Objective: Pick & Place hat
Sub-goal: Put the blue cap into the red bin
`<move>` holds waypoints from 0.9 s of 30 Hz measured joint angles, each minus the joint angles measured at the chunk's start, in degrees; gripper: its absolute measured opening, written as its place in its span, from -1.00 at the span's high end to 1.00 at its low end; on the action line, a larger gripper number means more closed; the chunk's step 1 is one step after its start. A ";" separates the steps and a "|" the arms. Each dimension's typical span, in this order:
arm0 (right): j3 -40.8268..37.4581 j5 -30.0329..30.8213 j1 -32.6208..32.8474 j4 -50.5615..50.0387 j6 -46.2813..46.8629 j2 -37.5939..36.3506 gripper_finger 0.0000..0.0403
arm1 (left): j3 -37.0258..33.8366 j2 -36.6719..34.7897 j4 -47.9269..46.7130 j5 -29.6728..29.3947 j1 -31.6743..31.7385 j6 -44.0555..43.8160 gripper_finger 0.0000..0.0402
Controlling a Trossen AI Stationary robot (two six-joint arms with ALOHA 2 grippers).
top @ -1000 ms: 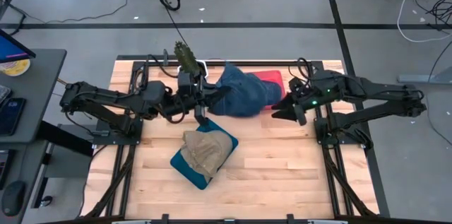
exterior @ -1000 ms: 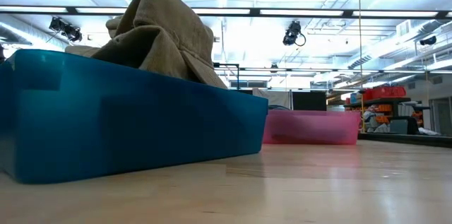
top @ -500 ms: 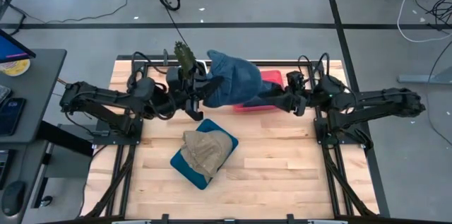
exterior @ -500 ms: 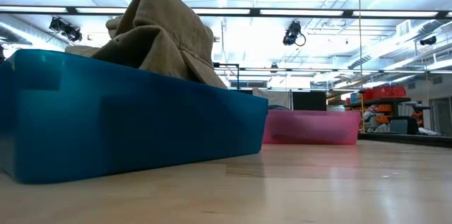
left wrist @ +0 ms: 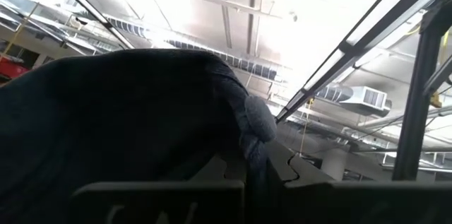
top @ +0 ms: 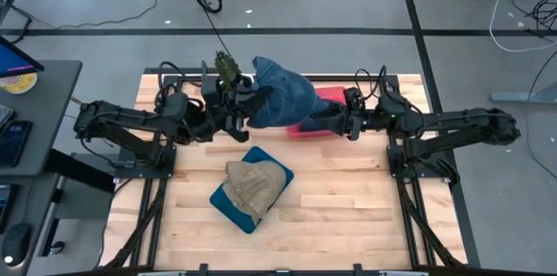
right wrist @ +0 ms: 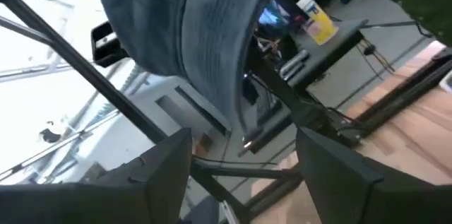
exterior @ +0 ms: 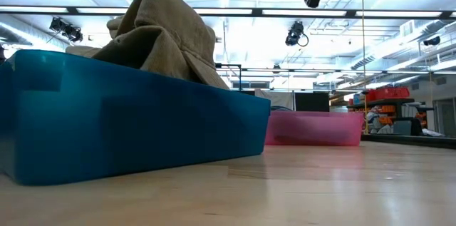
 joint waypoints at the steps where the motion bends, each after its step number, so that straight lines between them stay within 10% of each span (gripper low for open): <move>1: 0.00 -0.03 -0.35 0.25 0.04 -0.01 -0.27 | 0.00 0.00 0.09 0.01 0.00 0.02 0.97; 27: 2.05 -1.56 -3.03 9.38 3.12 1.28 -0.14 | 0.02 1.03 -0.03 0.03 0.88 -0.52 0.97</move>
